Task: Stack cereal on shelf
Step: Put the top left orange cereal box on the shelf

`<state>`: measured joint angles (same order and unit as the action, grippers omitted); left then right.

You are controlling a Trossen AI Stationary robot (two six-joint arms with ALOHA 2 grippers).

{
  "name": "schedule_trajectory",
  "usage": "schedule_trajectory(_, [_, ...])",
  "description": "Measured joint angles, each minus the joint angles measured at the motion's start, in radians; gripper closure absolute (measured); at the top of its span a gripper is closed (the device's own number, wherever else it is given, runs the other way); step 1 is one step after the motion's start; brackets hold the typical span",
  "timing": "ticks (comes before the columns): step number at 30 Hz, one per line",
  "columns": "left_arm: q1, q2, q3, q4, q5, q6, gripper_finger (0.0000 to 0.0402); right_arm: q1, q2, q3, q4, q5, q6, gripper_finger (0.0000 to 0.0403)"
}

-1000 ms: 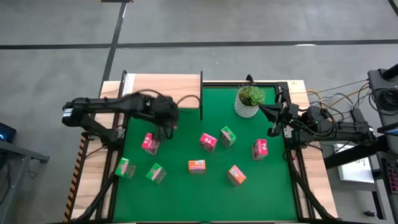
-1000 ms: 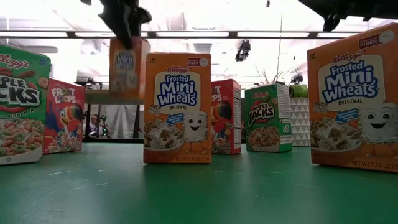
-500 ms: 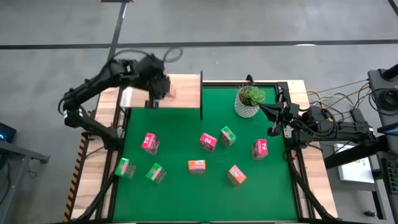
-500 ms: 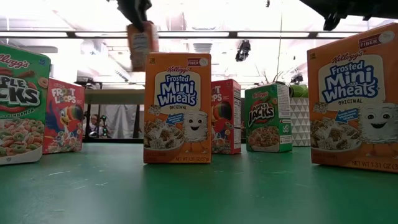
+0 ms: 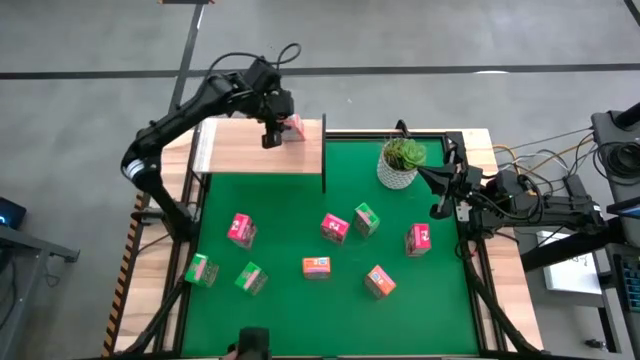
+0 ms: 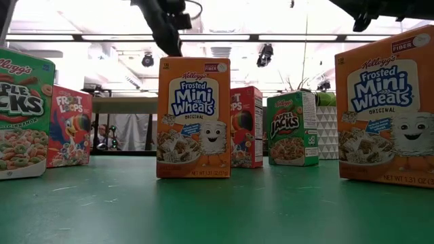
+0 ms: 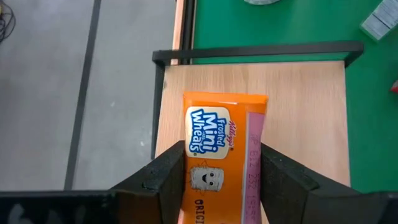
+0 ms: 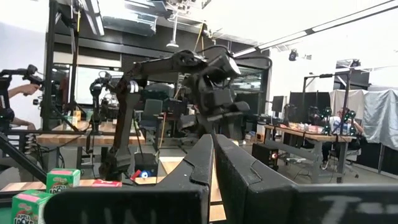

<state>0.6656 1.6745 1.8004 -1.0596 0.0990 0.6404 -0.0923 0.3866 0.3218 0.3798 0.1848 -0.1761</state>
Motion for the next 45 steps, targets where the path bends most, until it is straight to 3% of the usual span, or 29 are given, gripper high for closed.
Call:
schedule_trajectory(10, [0.002, 0.016, 0.002, 0.007, 0.000, 0.002, 0.0242, 0.000, 0.000, 0.000, 0.000, 0.001, 0.000, 0.0394])
schedule_trajectory(25, [0.004, 0.015, 0.002, 0.034, -0.003, 0.037, 0.0159, 0.000, 0.000, 0.000, 0.000, 0.000, -0.001, 0.0394])
schedule_trajectory(34, [0.004, 0.013, 0.027, 0.048, -0.011, 0.058, 0.0157, 0.000, 0.000, 0.000, 0.005, 0.000, -0.007, 0.0394])
schedule_trajectory(45, [-0.002, 0.013, 0.156, -0.022, -0.011, 0.050, 0.0157, 0.000, 0.000, 0.000, 0.008, 0.000, -0.011, 0.0394])
